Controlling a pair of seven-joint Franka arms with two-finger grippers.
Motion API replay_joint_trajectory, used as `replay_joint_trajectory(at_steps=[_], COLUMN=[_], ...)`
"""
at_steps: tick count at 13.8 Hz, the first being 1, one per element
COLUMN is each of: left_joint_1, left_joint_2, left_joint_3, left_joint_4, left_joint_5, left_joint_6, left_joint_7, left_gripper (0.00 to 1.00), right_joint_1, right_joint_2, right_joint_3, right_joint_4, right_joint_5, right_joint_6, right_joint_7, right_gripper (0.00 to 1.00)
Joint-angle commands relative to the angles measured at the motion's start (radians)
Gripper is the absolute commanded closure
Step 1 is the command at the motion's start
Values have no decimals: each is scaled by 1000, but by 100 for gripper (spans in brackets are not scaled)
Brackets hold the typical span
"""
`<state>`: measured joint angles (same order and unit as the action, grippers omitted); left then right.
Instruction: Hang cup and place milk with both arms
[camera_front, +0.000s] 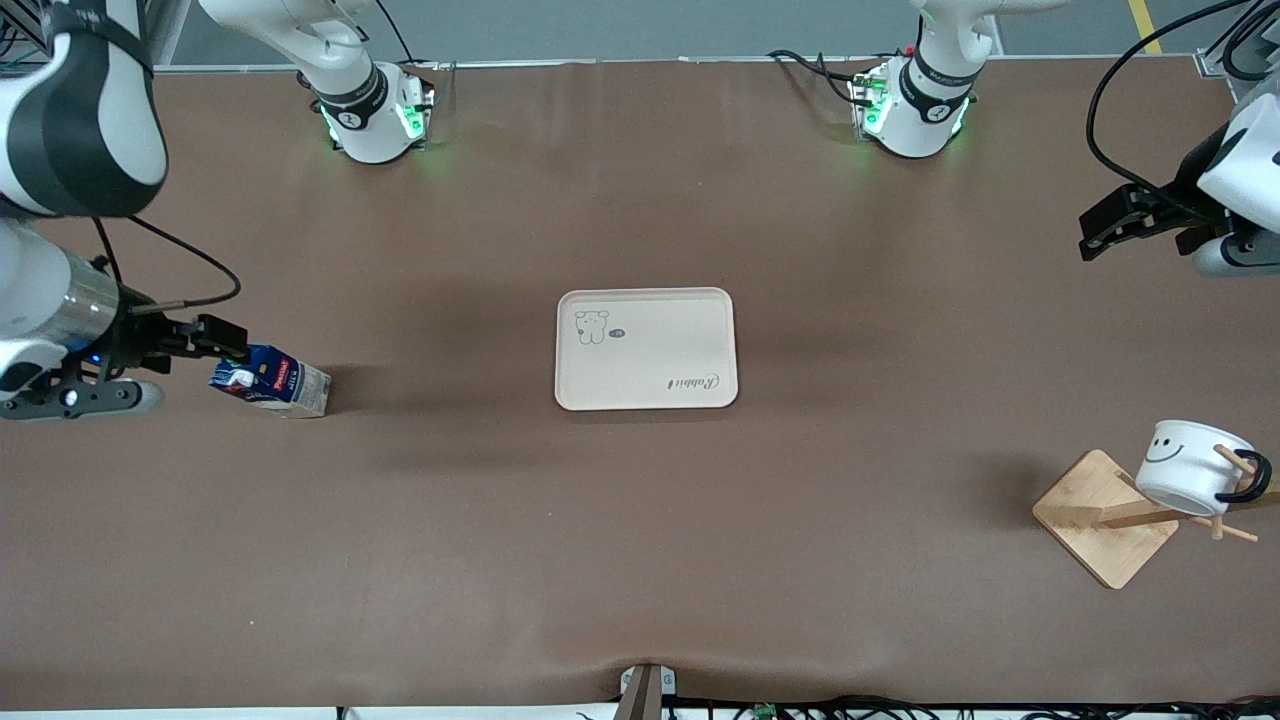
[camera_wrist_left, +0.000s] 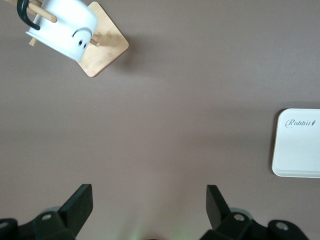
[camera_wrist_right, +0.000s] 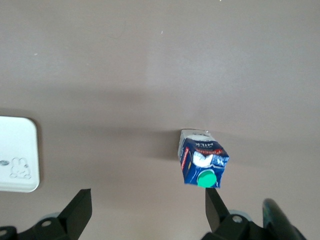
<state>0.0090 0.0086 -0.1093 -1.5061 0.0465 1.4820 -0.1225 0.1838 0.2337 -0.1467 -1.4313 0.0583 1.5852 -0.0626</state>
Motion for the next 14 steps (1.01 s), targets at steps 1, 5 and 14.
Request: replay_joint_trajectory(at_steps=[1, 5, 14], left_joint_1=[2, 5, 5], left_joint_2=[5, 5, 5], left_joint_3=[0, 4, 4], left_joint_4=[12, 12, 12], left_joint_5=[-4, -10, -11], left_joint_6=[3, 3, 3], left_joint_7=[0, 3, 4], left_gripper=[0, 0, 0], right_joint_1=[-9, -69, -173], right_joint_2=[-10, -100, -287], right_joint_3=[-7, 12, 113], right_joint_4=[49, 42, -95], right_joint_5=[46, 44, 31], right_joint_6=[-76, -139, -223], right_joint_7=[16, 32, 110], right_gripper=[0, 0, 0])
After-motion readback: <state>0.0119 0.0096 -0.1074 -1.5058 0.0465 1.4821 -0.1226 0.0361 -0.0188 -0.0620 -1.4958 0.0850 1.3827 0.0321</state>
